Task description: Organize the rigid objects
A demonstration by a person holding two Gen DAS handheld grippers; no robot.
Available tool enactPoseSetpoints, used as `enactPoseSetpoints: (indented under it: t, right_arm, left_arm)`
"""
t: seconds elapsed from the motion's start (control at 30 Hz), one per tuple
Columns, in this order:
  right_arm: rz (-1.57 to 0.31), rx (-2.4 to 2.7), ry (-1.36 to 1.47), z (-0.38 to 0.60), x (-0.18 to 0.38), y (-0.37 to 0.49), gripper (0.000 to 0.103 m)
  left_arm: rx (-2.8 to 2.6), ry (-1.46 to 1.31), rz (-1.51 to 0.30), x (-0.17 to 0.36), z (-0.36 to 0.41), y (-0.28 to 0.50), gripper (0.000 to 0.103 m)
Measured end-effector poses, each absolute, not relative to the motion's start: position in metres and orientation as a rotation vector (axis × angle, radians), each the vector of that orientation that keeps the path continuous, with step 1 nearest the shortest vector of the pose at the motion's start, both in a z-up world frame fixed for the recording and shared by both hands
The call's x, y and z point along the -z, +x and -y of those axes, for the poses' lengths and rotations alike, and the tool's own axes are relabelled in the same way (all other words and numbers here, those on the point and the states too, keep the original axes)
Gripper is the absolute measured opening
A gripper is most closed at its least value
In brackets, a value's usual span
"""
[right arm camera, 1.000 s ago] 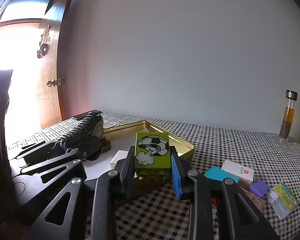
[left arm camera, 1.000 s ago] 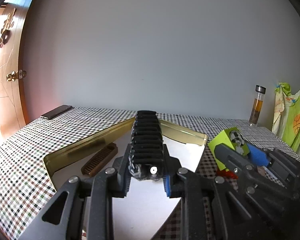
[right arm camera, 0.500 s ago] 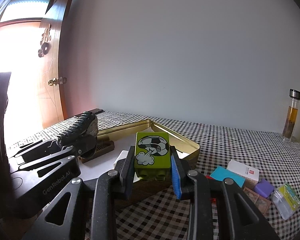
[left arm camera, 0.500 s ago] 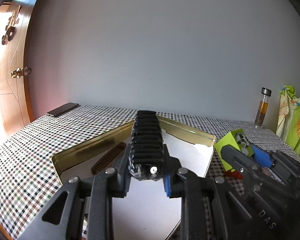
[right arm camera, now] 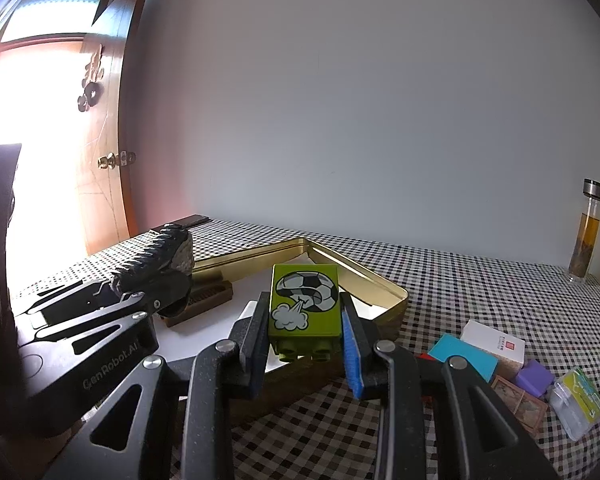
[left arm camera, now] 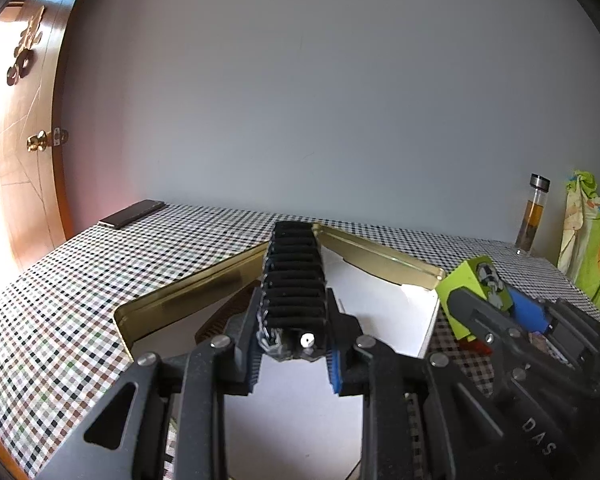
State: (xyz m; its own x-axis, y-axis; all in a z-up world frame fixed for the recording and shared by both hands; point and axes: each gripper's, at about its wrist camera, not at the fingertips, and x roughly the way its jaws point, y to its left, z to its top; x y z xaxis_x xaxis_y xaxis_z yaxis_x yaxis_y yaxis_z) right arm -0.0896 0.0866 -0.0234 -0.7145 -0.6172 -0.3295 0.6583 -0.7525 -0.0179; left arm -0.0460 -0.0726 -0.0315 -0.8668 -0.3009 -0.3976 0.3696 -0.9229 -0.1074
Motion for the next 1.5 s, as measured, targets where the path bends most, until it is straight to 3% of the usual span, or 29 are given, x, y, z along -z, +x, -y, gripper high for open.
enactPoseSetpoints:
  t: [1.5]
  right_arm:
    - [-0.243,2.327,0.541,-0.039,0.018,-0.13,0.034]
  left_arm:
    - [2.715,0.881,-0.275,0.042,0.099,-0.076,0.024]
